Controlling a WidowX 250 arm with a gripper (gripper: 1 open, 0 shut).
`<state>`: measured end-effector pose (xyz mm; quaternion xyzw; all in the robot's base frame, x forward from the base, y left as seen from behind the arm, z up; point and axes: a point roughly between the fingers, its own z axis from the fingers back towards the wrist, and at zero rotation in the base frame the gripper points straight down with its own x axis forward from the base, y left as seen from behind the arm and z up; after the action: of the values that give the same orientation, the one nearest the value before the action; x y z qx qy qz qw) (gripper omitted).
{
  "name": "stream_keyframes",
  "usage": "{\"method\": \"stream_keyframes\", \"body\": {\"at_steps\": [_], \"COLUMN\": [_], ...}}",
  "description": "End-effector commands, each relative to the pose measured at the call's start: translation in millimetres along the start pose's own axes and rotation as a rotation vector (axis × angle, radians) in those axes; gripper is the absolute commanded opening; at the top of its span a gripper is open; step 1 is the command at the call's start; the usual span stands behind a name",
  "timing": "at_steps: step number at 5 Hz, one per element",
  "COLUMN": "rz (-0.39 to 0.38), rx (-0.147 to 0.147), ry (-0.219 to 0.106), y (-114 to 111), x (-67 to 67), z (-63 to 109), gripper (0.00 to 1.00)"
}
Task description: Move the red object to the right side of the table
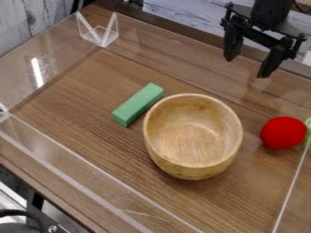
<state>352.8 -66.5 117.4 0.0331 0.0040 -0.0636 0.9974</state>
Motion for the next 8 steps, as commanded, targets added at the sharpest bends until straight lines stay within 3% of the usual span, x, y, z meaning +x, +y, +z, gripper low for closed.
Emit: {"method": "stream_keyframes", "body": {"at_steps": [1, 2, 3, 4, 6, 7, 8], "rz": [0.04, 0.075, 0.096, 0.058, 0.034, 0.09, 0.154], "rx": [-0.002, -0.004, -0.002, -0.006, -0.006, -0.016, -0.019], "ry": [-0.084, -0.133, -0.159, -0.151, -0.116, -0.102, -0.135], "y": [-4, -8, 9, 15, -1, -6, -1], "x": [-7.5, -17.1, -35.3, -45.0, -58.8, -66.8, -60.5], "z": [45.3, 77.6, 91.6, 93.4, 81.5, 68.5, 62.4], "gripper": [1.0, 0.0, 1.0, 1.0, 1.0, 1.0, 1.0]}}
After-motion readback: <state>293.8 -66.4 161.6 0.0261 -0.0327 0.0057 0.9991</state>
